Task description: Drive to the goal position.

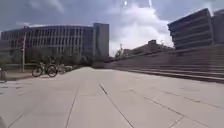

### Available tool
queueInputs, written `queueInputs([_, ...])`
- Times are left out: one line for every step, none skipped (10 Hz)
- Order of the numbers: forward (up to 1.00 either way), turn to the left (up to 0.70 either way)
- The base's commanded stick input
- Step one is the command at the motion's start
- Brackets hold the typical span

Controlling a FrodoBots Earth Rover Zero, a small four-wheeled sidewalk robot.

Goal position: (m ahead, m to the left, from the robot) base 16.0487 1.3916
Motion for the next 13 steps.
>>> queueInputs([0.7,0.14])
queueInputs([0.7,0.14])
queueInputs([0.7,0.14])
queueInputs([0.7,0.14])
queueInputs([0.7,0.13])
queueInputs([0.7,0.09])
queueInputs([0.7,0.0])
queueInputs([0.7,0.0])
queueInputs([0.7,0.0])
queueInputs([0.7,0.0])
queueInputs([0.7,0.0])
queueInputs([0.7,0.0])
queueInputs([0.7,0.0])
